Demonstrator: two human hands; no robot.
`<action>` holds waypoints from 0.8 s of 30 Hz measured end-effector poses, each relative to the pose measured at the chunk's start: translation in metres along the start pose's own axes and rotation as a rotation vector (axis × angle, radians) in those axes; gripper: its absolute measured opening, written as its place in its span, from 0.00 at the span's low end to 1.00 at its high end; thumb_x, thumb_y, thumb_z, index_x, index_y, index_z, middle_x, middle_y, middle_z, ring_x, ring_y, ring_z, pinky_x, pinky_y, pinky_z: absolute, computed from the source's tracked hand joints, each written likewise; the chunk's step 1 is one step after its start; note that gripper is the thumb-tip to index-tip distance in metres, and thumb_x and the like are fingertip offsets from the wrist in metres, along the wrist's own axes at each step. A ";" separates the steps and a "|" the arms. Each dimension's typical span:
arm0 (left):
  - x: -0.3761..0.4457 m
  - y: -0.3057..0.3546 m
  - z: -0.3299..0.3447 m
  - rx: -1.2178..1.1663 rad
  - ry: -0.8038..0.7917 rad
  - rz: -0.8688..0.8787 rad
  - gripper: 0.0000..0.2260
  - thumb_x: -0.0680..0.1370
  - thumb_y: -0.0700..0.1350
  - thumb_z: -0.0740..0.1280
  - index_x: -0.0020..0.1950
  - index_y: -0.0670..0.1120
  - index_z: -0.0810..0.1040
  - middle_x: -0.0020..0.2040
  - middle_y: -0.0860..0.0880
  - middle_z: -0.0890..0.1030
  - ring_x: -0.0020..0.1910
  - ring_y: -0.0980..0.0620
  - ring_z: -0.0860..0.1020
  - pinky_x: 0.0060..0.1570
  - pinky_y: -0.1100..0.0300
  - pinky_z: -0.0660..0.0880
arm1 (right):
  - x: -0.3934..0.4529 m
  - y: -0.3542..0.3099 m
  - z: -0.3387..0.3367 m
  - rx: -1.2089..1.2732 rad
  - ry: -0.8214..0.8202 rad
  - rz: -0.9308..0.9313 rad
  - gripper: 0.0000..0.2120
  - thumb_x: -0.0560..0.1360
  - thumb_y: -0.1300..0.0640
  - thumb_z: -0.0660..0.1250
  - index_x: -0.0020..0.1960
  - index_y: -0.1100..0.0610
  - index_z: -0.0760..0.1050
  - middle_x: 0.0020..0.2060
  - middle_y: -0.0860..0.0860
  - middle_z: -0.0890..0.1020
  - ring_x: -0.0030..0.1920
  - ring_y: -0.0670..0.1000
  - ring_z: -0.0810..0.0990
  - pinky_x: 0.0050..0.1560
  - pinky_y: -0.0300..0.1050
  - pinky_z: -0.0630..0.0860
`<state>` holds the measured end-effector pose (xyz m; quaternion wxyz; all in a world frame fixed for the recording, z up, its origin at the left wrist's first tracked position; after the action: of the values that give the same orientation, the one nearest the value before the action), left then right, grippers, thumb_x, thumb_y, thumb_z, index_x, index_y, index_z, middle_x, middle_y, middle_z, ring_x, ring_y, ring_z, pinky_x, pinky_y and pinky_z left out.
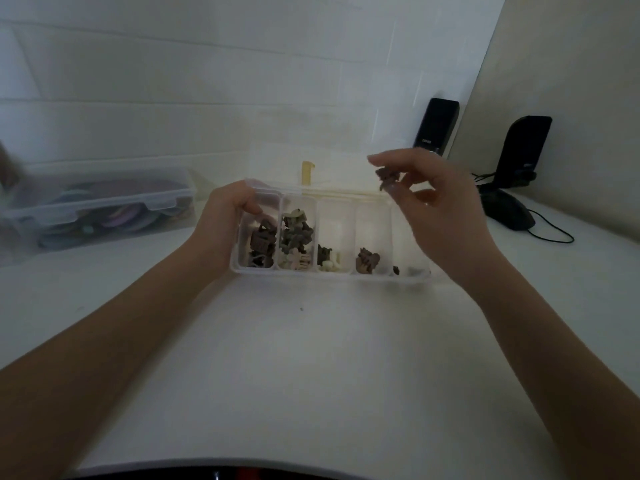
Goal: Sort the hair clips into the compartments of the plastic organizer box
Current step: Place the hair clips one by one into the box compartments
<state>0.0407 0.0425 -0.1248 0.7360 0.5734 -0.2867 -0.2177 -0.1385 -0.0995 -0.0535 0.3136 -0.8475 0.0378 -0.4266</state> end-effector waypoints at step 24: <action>0.003 0.007 -0.005 0.048 -0.059 0.049 0.16 0.66 0.36 0.55 0.33 0.48 0.81 0.33 0.51 0.81 0.34 0.51 0.78 0.38 0.62 0.74 | -0.039 0.009 -0.029 -0.320 -0.052 -0.138 0.06 0.72 0.61 0.70 0.47 0.53 0.76 0.41 0.35 0.77 0.42 0.44 0.74 0.46 0.30 0.68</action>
<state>0.0462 0.0464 -0.1181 0.7183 0.5769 -0.3276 -0.2094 -0.1833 -0.1078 -0.0730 0.1456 -0.8980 0.0389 -0.4133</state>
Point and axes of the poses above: each hand's wrist, its own x-axis towards the middle knuckle, its own z-axis out of the palm, y = z × x, the point moved 5 cm from there along x, towards the middle knuckle
